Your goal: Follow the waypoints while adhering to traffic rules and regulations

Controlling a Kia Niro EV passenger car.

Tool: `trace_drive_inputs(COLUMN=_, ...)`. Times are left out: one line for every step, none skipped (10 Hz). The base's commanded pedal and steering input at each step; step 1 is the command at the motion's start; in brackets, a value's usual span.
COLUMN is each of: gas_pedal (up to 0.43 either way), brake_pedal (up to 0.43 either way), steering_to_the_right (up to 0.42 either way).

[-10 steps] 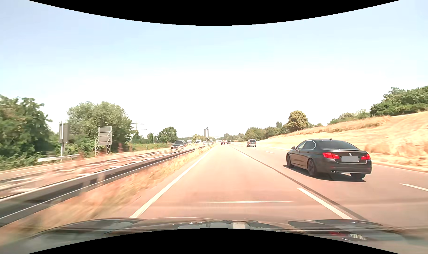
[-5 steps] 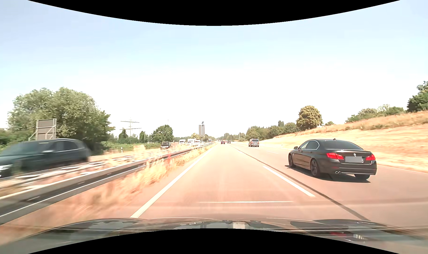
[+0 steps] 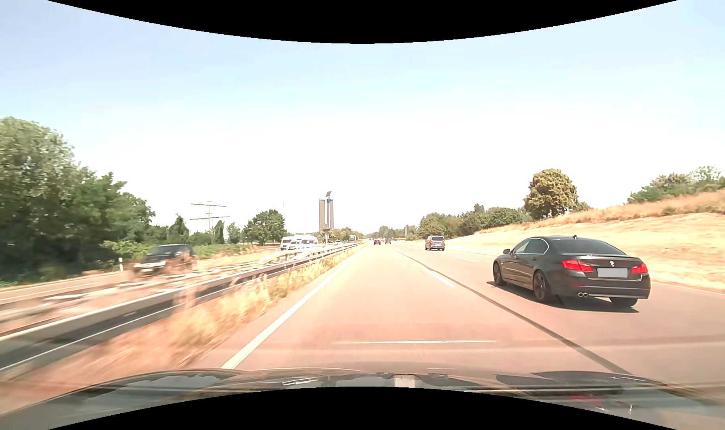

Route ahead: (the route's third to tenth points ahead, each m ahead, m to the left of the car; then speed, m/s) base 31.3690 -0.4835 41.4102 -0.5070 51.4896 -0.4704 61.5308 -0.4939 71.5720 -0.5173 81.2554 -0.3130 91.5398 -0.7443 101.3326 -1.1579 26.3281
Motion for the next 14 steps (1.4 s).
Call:
trace_drive_inputs(gas_pedal=0.157, brake_pedal=0.0, steering_to_the_right=0.0)
trace_drive_inputs(gas_pedal=0.157, brake_pedal=0.0, steering_to_the_right=0.0)
trace_drive_inputs(gas_pedal=0.169, brake_pedal=0.0, steering_to_the_right=0.0)
trace_drive_inputs(gas_pedal=0.169, brake_pedal=0.0, steering_to_the_right=0.0)
trace_drive_inputs(gas_pedal=0.169, brake_pedal=0.0, steering_to_the_right=0.0)
trace_drive_inputs(gas_pedal=0.177, brake_pedal=0.0, steering_to_the_right=0.0)
trace_drive_inputs(gas_pedal=0.177, brake_pedal=0.0, steering_to_the_right=-0.001)
trace_drive_inputs(gas_pedal=0.177, brake_pedal=0.0, steering_to_the_right=-0.001)
trace_drive_inputs(gas_pedal=0.177, brake_pedal=0.0, steering_to_the_right=-0.001)
trace_drive_inputs(gas_pedal=0.177, brake_pedal=0.0, steering_to_the_right=-0.001)
trace_drive_inputs(gas_pedal=0.177, brake_pedal=0.0, steering_to_the_right=-0.001)
trace_drive_inputs(gas_pedal=0.177, brake_pedal=0.0, steering_to_the_right=0.0)
trace_drive_inputs(gas_pedal=0.189, brake_pedal=0.0, steering_to_the_right=-0.001)
trace_drive_inputs(gas_pedal=0.197, brake_pedal=0.0, steering_to_the_right=0.0)
